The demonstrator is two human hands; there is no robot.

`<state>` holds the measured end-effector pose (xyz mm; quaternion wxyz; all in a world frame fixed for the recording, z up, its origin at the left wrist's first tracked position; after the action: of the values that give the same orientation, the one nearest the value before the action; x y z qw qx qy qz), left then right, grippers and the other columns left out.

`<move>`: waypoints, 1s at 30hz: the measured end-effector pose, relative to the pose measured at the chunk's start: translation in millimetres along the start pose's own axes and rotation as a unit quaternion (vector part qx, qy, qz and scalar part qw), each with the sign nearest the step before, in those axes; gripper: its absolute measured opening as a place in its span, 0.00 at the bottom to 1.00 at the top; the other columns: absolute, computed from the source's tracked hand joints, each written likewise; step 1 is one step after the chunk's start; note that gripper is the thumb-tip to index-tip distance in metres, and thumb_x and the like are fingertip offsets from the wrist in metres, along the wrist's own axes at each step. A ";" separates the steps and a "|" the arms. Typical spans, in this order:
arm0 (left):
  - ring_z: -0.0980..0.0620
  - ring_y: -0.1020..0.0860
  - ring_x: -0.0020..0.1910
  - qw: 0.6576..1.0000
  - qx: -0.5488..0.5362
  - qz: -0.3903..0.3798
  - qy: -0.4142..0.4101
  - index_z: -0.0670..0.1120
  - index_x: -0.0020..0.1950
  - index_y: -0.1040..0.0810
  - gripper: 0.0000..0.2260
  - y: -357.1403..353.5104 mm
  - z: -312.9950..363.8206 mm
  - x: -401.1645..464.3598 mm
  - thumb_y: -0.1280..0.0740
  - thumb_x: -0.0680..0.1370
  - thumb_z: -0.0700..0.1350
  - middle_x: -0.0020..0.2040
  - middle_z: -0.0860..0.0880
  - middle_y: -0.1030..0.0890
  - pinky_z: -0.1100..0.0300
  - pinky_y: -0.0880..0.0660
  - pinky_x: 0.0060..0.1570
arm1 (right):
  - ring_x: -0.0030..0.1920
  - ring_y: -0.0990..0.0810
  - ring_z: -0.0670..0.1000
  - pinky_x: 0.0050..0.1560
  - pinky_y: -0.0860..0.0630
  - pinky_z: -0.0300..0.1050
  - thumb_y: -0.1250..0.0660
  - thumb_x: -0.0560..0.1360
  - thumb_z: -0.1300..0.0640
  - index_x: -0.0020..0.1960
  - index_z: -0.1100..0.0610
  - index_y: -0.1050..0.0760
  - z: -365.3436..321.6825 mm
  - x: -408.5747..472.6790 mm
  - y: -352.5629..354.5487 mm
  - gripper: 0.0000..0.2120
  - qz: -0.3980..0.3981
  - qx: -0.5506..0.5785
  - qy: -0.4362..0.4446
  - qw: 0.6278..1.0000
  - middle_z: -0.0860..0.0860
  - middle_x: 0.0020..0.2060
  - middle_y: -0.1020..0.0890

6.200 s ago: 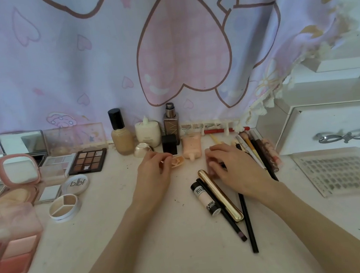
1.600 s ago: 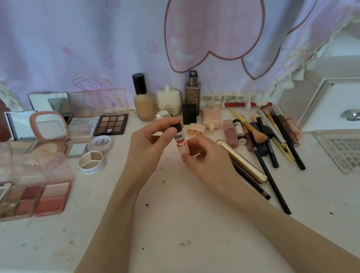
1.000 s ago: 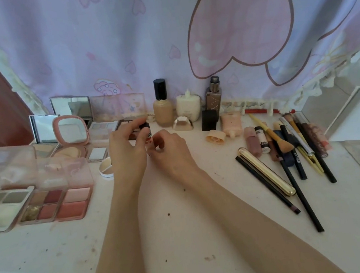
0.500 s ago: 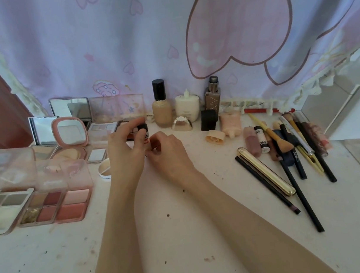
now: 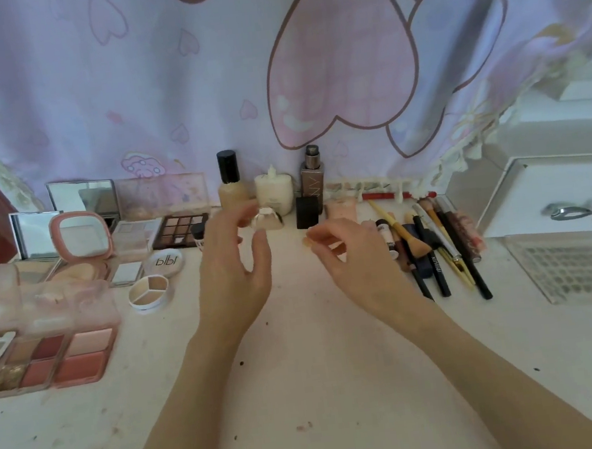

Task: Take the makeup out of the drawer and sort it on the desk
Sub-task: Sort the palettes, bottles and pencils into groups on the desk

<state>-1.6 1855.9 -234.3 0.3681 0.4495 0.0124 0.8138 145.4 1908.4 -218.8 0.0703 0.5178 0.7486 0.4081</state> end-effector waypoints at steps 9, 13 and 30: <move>0.56 0.41 0.69 0.928 0.126 -0.341 -0.082 0.52 0.72 0.37 0.21 -39.7 15.1 -23.8 0.44 0.79 0.52 0.70 0.53 0.35 0.61 0.42 0.68 | 0.50 0.26 0.52 0.50 0.36 0.40 0.33 0.74 0.55 0.52 0.57 0.21 76.1 -9.3 63.3 0.09 0.102 -0.147 -0.114 0.977 0.53 0.48 0.21; 0.57 0.45 0.72 0.906 0.168 -0.383 -0.067 0.54 0.73 0.42 0.22 -45.3 10.3 -27.3 0.44 0.80 0.54 0.73 0.54 0.40 0.62 0.47 0.70 | 0.56 0.28 0.54 0.54 0.34 0.46 0.35 0.74 0.47 0.54 0.56 0.22 75.4 8.0 59.2 0.15 0.078 -0.227 -0.112 0.964 0.54 0.53 0.23; 0.57 0.39 0.69 0.915 0.134 -0.380 -0.036 0.52 0.71 0.37 0.20 -43.6 8.3 -25.3 0.45 0.80 0.52 0.70 0.54 0.35 0.62 0.44 0.69 | 0.42 0.27 0.52 0.48 0.32 0.46 0.42 0.77 0.53 0.40 0.57 0.30 39.0 42.8 31.8 0.11 -0.060 -0.370 -0.140 0.917 0.52 0.36 0.27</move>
<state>38.4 1869.7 -263.0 0.5859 0.4853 0.2780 0.5865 169.5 1969.2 -209.1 0.3853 0.4606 0.5566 0.5741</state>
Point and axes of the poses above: each hand's wrist, its own x-axis towards the middle knuckle, its own y-axis out of the back of the hand, z = x × y, the point moved 1 cm from there along x, towards the middle knuckle
